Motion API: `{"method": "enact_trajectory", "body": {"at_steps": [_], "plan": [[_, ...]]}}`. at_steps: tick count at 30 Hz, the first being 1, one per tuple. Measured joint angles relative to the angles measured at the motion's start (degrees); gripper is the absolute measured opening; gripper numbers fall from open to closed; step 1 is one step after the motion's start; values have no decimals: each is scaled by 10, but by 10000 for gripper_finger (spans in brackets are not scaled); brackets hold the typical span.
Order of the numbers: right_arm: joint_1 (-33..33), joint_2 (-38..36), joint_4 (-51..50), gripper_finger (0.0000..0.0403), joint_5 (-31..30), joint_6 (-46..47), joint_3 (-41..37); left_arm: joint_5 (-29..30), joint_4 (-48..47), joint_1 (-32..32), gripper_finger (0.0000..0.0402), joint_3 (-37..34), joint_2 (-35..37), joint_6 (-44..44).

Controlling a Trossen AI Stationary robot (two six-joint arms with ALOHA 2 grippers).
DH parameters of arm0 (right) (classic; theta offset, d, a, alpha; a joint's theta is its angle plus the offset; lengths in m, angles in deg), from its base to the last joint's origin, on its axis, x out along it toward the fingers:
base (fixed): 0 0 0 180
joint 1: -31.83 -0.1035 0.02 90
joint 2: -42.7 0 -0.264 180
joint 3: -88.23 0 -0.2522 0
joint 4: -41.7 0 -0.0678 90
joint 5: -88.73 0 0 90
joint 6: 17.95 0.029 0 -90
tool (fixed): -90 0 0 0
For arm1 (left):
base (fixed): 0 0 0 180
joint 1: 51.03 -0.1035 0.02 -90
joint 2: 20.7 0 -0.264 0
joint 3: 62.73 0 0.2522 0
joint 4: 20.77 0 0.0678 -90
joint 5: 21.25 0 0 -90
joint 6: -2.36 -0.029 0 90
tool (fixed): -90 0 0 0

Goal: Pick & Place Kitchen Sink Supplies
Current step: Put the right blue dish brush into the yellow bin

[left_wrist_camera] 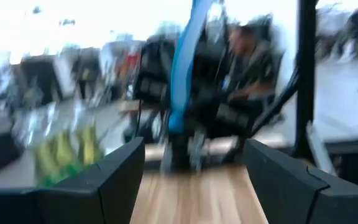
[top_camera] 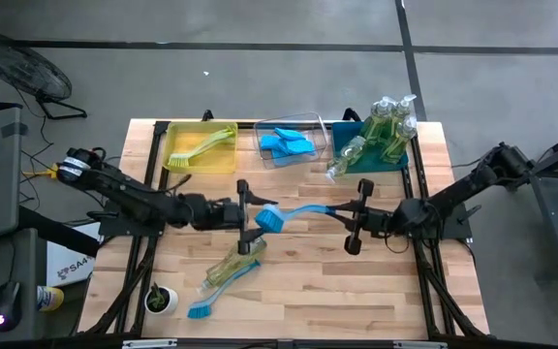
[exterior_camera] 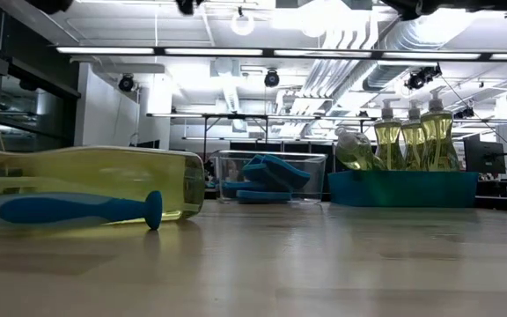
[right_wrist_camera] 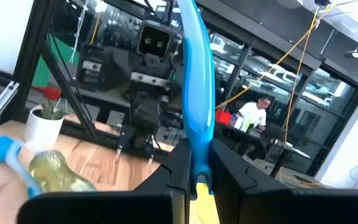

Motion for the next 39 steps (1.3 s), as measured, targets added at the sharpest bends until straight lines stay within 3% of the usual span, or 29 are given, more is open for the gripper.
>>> {"method": "enact_trajectory", "body": {"at_steps": [7, 12, 22, 34, 39], "plan": [[58, 2, 11, 30, 77, 55, 0, -141, 122, -63, 268, 0, 0, -20], [107, 27, 24, 30, 128, 103, 0, -204, 154, -96, 268, 0, 0, -3], [166, 123, 56, 30, 206, 146, 51, -220, 169, -110, 268, 0, 0, -3], [172, 169, 59, 30, 196, 145, 75, -220, 199, -108, 267, 0, 0, -32], [173, 169, 58, 30, 189, 145, 75, -219, 214, -108, 232, 0, 0, -37]]}}
